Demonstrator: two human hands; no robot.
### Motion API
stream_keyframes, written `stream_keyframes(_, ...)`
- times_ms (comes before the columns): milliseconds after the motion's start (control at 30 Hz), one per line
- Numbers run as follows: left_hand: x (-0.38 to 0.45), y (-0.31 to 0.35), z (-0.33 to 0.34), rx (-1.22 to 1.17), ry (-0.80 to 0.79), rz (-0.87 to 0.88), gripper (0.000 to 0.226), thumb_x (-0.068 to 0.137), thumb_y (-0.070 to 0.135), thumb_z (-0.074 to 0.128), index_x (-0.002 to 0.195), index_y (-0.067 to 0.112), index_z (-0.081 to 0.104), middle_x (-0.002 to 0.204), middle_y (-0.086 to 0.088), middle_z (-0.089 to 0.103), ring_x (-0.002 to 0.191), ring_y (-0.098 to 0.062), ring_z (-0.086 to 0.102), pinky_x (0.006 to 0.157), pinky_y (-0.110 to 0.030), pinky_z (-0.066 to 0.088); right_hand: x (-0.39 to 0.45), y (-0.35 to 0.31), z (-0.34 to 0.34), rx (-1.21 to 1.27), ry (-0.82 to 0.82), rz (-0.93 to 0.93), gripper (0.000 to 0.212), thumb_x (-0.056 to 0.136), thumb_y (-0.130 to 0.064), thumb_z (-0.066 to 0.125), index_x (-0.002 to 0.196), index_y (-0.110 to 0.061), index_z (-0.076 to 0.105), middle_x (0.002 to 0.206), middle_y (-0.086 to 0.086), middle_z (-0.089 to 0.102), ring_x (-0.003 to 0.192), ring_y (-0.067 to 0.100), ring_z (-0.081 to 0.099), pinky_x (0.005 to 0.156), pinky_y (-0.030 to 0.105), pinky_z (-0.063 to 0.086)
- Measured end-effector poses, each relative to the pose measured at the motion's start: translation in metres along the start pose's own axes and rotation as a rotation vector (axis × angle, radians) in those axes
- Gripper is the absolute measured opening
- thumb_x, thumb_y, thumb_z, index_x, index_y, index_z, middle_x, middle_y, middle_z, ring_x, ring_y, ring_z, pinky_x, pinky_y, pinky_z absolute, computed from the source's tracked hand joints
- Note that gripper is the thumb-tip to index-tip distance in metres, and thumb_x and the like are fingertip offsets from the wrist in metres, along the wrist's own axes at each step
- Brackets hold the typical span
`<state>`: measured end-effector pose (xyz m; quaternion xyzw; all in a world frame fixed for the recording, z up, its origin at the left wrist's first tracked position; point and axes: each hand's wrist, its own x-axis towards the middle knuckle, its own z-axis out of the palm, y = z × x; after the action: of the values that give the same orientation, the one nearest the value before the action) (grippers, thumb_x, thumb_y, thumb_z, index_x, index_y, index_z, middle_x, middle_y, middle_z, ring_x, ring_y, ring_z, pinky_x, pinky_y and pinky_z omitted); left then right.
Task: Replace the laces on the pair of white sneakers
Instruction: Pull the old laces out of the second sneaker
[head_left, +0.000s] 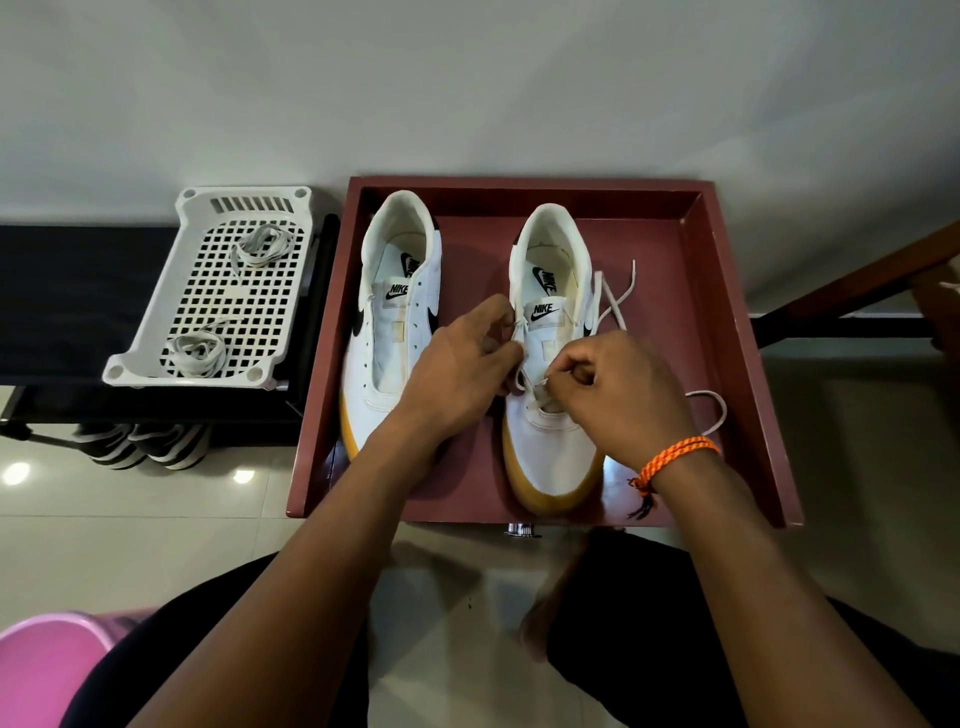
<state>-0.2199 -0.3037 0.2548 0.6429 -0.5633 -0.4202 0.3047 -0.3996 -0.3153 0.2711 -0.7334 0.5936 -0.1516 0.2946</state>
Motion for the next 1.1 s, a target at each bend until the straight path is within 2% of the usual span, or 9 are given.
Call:
stream_keyframes(200, 0.0, -0.001, -0.001, -0.055, -0.012, -0.004, 0.004, 0.1, 0.009, 0.057, 0.098, 0.011, 0.054, 0.071, -0.004, 0.075, 0.071, -0.022, 0.078, 0.082, -0.056, 0.062, 0.003, 0.004, -0.02, 0.013, 0.327, 0.111, 0.026, 0.081, -0.03, 0.069, 0.058, -0.019, 0.062, 0.052, -0.005, 0.058, 0.051, 0.013, 0.055, 0.051, 0.026, 0.034)
stream_keyframes(333, 0.0, -0.006, 0.001, 0.049, 0.083, 0.036, 0.008, 0.097, 0.022, 0.059, 0.093, 0.022, 0.053, 0.071, 0.001, 0.071, 0.069, -0.018, 0.074, 0.078, -0.054, 0.061, 0.006, 0.011, -0.034, 0.043, 0.609, 0.15, 0.026, 0.092, -0.027, 0.059, 0.068, -0.019, 0.063, 0.061, -0.008, 0.059, 0.056, 0.013, 0.055, 0.056, 0.026, 0.037)
stream_keyframes(433, -0.001, -0.005, 0.004, 0.147, 0.18, 0.089, 0.013, 0.097, 0.03, 0.065, 0.094, 0.028, 0.053, 0.075, 0.004, 0.069, 0.071, -0.017, 0.069, 0.073, -0.051, 0.059, 0.004, 0.005, -0.043, 0.057, 0.796, 0.133, 0.021, 0.1, -0.021, 0.054, 0.088, -0.016, 0.07, 0.075, -0.004, 0.064, 0.063, 0.012, 0.053, 0.062, 0.001, 0.034)
stream_keyframes(500, -0.003, -0.003, 0.007, 0.19, 0.237, 0.146, 0.019, 0.097, 0.027, 0.07, 0.101, 0.027, 0.052, 0.076, 0.006, 0.067, 0.069, -0.013, 0.065, 0.068, -0.048, 0.057, 0.005, 0.01, -0.042, 0.006, 0.6, 0.18, 0.026, 0.102, -0.019, 0.053, 0.116, -0.015, 0.075, 0.099, 0.007, 0.074, 0.082, 0.02, 0.061, 0.077, 0.0, 0.039)
stream_keyframes(567, -0.006, 0.003, 0.009, 0.232, 0.267, 0.248, 0.022, 0.097, 0.02, 0.07, 0.108, 0.025, 0.052, 0.072, 0.004, 0.062, 0.065, -0.016, 0.062, 0.061, -0.047, 0.055, 0.006, 0.02, -0.034, -0.059, 0.264, 0.263, 0.049, 0.1, -0.02, 0.053, 0.148, -0.025, 0.059, 0.122, 0.014, 0.073, 0.109, 0.035, 0.066, 0.096, 0.033, 0.054)
stream_keyframes(633, -0.008, 0.006, 0.01, 0.269, 0.267, 0.314, 0.012, 0.1, 0.02, 0.066, 0.107, 0.026, 0.059, 0.062, 0.003, 0.055, 0.058, -0.018, 0.058, 0.053, -0.042, 0.051, 0.003, 0.021, -0.026, -0.028, 0.145, 0.237, 0.062, 0.097, -0.015, 0.056, 0.157, -0.032, 0.048, 0.111, 0.012, 0.074, 0.104, 0.035, 0.068, 0.091, 0.045, 0.058)
stream_keyframes(767, -0.012, 0.006, 0.02, 0.467, 0.163, 0.254, 0.015, 0.101, 0.042, 0.064, 0.098, 0.033, 0.075, 0.061, 0.009, 0.058, 0.066, -0.021, 0.065, 0.06, -0.036, 0.054, 0.007, 0.013, -0.023, 0.13, 0.19, -0.017, 0.07, 0.095, -0.001, 0.062, 0.151, -0.041, 0.052, 0.102, -0.008, 0.066, 0.089, 0.01, 0.065, 0.082, 0.033, 0.058)
stream_keyframes(900, -0.011, 0.005, 0.027, 0.463, 0.115, 0.195, 0.018, 0.094, 0.053, 0.072, 0.096, 0.035, 0.077, 0.068, 0.015, 0.063, 0.076, -0.017, 0.07, 0.063, -0.034, 0.053, 0.005, 0.016, -0.015, 0.075, 0.028, -0.11, 0.076, 0.087, -0.007, 0.071, 0.147, -0.049, 0.05, 0.116, -0.006, 0.05, 0.098, 0.016, 0.059, 0.082, 0.041, 0.059)
stream_keyframes(1100, -0.004, 0.012, 0.017, -0.22, 0.017, 0.063, 0.012, 0.09, 0.027, 0.067, 0.087, 0.017, 0.072, 0.076, 0.001, 0.071, 0.067, -0.018, 0.063, 0.064, -0.043, 0.055, 0.007, 0.021, -0.008, -0.025, 0.008, -0.134, 0.016, 0.085, -0.026, 0.081, 0.098, -0.031, 0.073, 0.1, -0.004, 0.043, 0.095, 0.024, 0.053, 0.075, 0.047, 0.055)
